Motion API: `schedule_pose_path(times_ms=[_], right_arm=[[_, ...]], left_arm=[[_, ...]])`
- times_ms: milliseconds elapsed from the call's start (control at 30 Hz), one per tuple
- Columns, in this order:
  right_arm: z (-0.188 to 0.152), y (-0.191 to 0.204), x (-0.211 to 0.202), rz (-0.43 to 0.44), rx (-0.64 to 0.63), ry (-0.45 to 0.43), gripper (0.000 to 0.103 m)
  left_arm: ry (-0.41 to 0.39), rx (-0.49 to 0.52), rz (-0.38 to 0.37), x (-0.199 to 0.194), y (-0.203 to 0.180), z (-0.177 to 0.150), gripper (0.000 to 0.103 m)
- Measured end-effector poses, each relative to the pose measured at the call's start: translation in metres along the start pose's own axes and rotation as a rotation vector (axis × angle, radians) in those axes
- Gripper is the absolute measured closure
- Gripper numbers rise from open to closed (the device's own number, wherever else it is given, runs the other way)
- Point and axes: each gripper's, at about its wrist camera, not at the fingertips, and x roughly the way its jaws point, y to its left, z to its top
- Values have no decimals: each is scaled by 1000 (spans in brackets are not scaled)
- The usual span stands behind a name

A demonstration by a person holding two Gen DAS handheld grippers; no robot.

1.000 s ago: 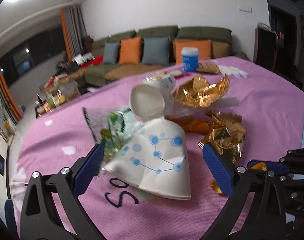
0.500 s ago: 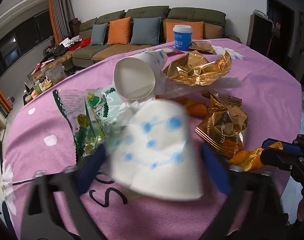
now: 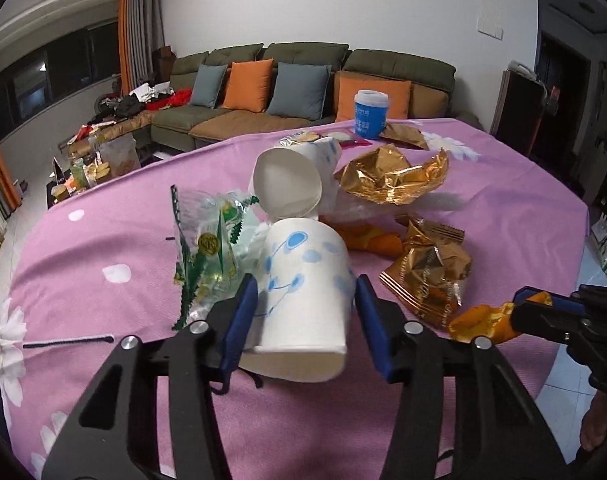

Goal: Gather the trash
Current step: 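Grasp the blue-dotted paper cup with the left tool while the right tool grasps the orange wrapper, then carry the cup and wrapper to the teal bin and release both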

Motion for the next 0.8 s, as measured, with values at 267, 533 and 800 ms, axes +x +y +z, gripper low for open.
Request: schedule_pose_path(times_ms=[267,533,800], right_arm=[[5,12,-11,-1,-29,-41,95],[23,29,-17,19,-79,-105,95],[49,73,-9,93,-189,-165,95]], left_arm=[[-67,-46,-6,-28,14,-4,62],[-147,-169,-65,-74,42,-8,65],[-271,-232,10,-144,69,-15,65]])
